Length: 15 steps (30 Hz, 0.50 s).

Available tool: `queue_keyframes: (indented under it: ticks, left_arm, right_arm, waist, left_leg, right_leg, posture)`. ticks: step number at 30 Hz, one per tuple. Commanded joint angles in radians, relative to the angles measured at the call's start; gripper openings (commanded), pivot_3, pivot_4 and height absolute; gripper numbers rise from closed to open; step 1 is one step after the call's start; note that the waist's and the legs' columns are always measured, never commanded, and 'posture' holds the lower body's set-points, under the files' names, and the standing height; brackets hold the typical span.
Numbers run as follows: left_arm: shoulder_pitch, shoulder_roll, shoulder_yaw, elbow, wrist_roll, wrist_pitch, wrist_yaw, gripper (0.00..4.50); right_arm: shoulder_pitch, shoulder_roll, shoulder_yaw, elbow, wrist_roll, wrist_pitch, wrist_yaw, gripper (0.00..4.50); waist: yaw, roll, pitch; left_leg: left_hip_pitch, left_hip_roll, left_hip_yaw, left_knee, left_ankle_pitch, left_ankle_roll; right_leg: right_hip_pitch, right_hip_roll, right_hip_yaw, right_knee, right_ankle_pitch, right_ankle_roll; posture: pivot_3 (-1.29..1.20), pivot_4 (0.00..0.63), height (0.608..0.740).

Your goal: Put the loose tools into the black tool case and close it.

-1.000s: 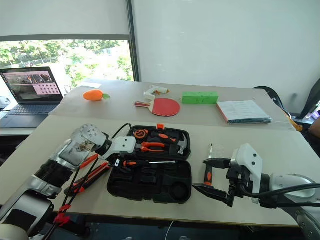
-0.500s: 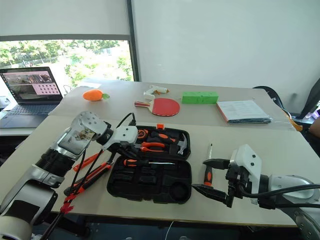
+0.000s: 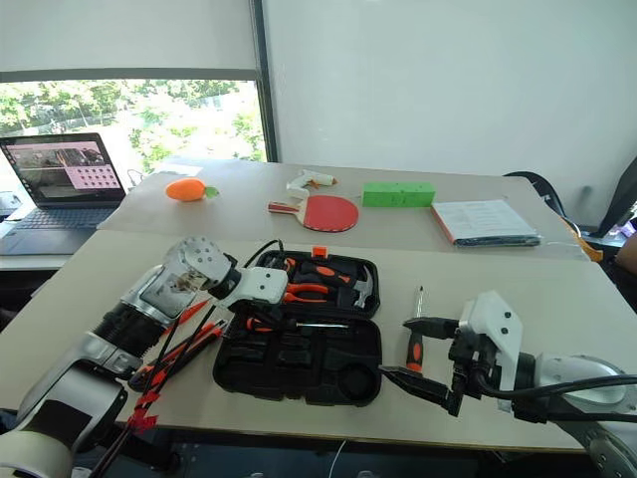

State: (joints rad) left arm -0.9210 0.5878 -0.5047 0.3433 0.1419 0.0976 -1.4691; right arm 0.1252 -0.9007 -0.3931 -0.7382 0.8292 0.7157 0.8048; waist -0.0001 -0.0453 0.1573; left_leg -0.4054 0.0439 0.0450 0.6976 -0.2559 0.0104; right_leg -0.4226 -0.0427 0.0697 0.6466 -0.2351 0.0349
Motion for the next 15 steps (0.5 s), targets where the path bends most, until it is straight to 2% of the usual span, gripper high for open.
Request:
queue_keyframes:
  ticks: [1, 7, 12, 15]
  left_arm:
    - [0.021, -0.011, -0.032, 0.045, 0.071, -0.077, 0.061, 0.04]
    - [0.009, -0.029, -0.018, 0.069, 0.070, -0.081, 0.070, 0.04]
    - [-0.006, -0.002, 0.054, 0.024, -0.037, -0.021, -0.021, 0.04]
    - [-0.015, 0.012, 0.100, -0.019, -0.113, 0.036, -0.072, 0.04]
  right_arm:
    - [-0.003, -0.004, -0.023, -0.030, 0.011, -0.014, -0.005, 4.50]
    - [0.009, -0.002, -0.023, -0.041, 0.011, -0.015, -0.006, 4.50]
    - [0.025, 0.004, -0.024, -0.047, 0.007, -0.020, -0.005, 4.50]
    - [0.039, 0.007, -0.019, -0.043, -0.006, -0.032, 0.003, 4.50]
  waist:
    - [0.004, 0.001, -0.001]
    - [0.013, 0.006, -0.005]
    - [0.010, 0.006, -0.005]
    - [0.006, 0.006, -0.005]
  left_leg:
    - [0.001, 0.000, 0.000, 0.000, 0.000, 0.000]
    - [0.002, -0.001, 0.000, 0.002, 0.002, 0.002]
    - [0.002, -0.001, 0.000, 0.002, 0.003, 0.004]
    - [0.000, 0.000, 0.000, 0.001, 0.003, 0.004]
  right_leg:
    - [0.001, 0.000, 0.000, 0.000, 0.000, 0.000]
    - [0.004, 0.000, 0.001, 0.000, -0.001, 0.003]
    - [0.003, 0.000, 0.001, 0.000, -0.001, 0.005]
    - [0.000, 0.001, 0.001, 0.000, 0.001, 0.000]
  posture:
    - [0.00, 0.150, 0.738]
    - [0.00, 0.150, 0.738]
    - [0.00, 0.150, 0.738]
    - [0.00, 0.150, 0.738]
